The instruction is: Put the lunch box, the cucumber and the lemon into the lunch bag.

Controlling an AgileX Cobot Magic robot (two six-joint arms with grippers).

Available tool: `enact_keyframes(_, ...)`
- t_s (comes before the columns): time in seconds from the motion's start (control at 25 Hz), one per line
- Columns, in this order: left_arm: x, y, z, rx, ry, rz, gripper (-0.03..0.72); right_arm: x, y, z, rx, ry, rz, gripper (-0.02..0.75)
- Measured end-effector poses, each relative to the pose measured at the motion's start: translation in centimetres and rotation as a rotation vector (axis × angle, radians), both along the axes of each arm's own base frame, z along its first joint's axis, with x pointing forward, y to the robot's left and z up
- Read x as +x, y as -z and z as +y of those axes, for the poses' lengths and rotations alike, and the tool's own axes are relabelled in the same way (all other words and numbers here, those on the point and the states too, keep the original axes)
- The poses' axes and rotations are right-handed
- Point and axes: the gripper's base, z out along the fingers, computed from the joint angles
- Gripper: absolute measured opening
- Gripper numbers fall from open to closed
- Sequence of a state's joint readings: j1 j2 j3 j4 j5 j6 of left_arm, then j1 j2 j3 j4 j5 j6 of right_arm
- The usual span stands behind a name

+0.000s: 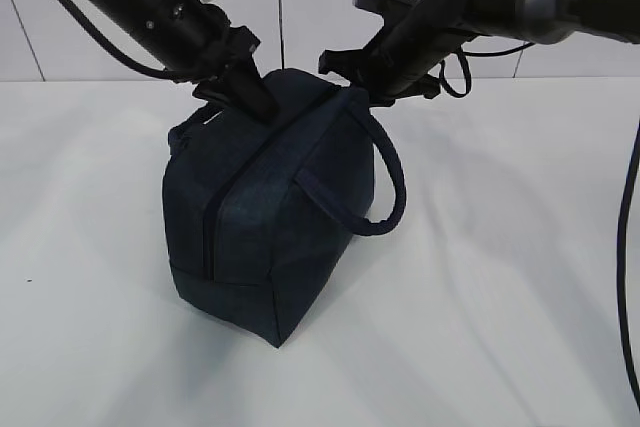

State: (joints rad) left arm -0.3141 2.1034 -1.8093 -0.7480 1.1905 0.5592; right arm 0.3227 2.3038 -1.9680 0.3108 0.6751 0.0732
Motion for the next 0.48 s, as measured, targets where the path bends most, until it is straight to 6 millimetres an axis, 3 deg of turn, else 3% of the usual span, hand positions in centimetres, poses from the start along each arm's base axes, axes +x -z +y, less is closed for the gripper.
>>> enact_keyframes(0.28, 0.0, 0.03, 0.04, 0.005, 0.001, -0.002, -0.009, 0.08, 0.79, 0.01, -0.01, -0.003, 0.017, 0.0)
enact_keyframes(0.48, 0.01, 0.05, 0.05, 0.008, 0.002, -0.003, -0.009, 0.29, 0.03, 0.09, -0.006, -0.007, 0.0, 0.0)
